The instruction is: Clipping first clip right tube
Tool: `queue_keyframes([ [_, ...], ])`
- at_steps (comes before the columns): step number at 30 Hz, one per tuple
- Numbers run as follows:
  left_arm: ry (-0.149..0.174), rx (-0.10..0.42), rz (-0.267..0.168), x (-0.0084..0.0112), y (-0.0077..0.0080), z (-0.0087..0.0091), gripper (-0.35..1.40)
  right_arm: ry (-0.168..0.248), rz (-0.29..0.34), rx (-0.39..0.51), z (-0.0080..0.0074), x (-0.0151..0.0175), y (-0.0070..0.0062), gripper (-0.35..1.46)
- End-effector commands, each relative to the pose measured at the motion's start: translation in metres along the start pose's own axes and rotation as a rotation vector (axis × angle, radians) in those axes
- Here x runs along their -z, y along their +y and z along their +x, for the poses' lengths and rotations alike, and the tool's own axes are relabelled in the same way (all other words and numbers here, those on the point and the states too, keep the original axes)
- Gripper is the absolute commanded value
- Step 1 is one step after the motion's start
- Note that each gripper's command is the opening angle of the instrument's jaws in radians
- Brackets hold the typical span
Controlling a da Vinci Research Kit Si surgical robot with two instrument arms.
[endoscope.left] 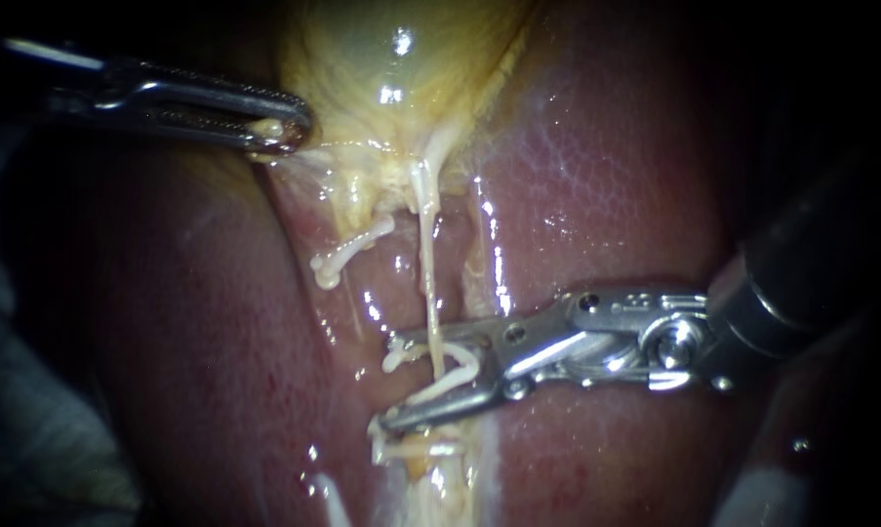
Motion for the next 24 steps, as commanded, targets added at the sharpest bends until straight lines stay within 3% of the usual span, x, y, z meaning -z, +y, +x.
queue_keyframes([
  [1,0.0,0.0,0.0,0.0,0.0,0.0,-0.35,0.009,0.002,-0.01,0.0001,0.0001,-0.0002,0.46],
  [13,0.0,0.0,0.0,0.0001,0.0001,0.0,-0.35,0.016,0.008,-0.041,0.0004,0.0004,-0.0004,0.34],
  [24,0.0,0.001,0.001,0.0,0.0001,0.0,-0.35,0.013,0.011,-0.098,0.0001,0.0009,-0.0005,-0.02],
])
